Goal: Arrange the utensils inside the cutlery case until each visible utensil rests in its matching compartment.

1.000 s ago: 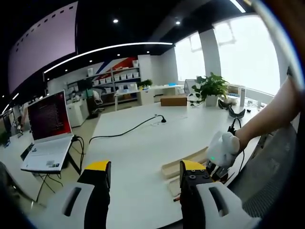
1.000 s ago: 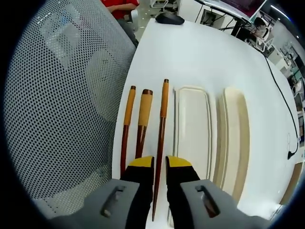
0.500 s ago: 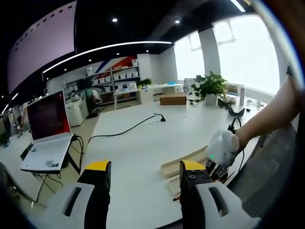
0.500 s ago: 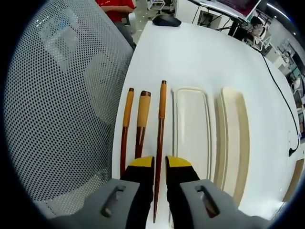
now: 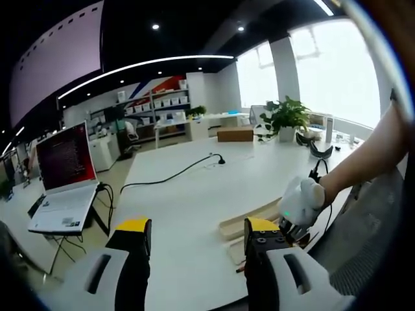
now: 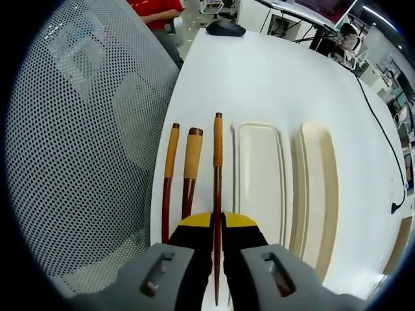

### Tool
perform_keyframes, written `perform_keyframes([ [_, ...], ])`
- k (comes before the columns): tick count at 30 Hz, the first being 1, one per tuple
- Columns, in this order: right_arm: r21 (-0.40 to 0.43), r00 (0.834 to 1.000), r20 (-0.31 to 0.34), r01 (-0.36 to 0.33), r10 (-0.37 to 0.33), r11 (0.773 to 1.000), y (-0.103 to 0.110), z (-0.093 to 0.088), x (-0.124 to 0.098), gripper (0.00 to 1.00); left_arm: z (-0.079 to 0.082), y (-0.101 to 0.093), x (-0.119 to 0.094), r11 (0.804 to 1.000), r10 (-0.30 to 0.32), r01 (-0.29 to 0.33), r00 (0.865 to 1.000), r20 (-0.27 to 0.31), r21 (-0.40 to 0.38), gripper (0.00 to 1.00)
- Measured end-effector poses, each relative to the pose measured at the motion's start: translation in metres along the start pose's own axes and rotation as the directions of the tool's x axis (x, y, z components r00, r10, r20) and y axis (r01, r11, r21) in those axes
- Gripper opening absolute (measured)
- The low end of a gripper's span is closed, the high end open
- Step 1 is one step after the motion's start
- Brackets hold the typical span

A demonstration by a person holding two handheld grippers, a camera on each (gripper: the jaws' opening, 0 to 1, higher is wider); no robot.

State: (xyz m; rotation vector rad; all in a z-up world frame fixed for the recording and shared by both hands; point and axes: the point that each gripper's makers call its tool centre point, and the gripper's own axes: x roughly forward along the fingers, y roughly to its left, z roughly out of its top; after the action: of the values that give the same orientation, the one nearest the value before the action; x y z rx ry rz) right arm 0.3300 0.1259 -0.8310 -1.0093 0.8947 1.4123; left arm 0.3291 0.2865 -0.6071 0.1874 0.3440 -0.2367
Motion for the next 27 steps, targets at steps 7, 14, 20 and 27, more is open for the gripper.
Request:
perform_keyframes([
  [7, 0.002, 1.000, 0.005, 0.007, -0.007, 1.000, 0.0002, -0.0001, 0.0000, 0.01, -0.0008, -0.0006, 0.0004, 1.000, -0.002, 0.002, 1.000, -0.002, 0.003, 0.59],
  [14, 0.007, 1.000, 0.014, 0.004, -0.005, 1.000, 0.0002, -0.0001, -0.0002, 0.01, -0.0010, -0.0001, 0.0006, 1.000, 0.001, -0.001, 1.000, -0.004, 0.004, 0.59],
  [20, 0.013, 0.999, 0.029, 0.019, -0.019, 1.000, -0.0004, 0.0016, 0.0004, 0.00, -0.0011, 0.0002, 0.0006, 1.000, 0.002, -0.002, 1.000, -0.005, 0.004, 0.59],
  [27, 0.044, 0.999, 0.042, 0.016, -0.018, 0.999, -0.0014, 0.0025, 0.0006, 0.00, -0.0014, 0.0001, 0.0007, 1.000, 0.001, -0.001, 1.000, -0.007, 0.007, 0.59],
])
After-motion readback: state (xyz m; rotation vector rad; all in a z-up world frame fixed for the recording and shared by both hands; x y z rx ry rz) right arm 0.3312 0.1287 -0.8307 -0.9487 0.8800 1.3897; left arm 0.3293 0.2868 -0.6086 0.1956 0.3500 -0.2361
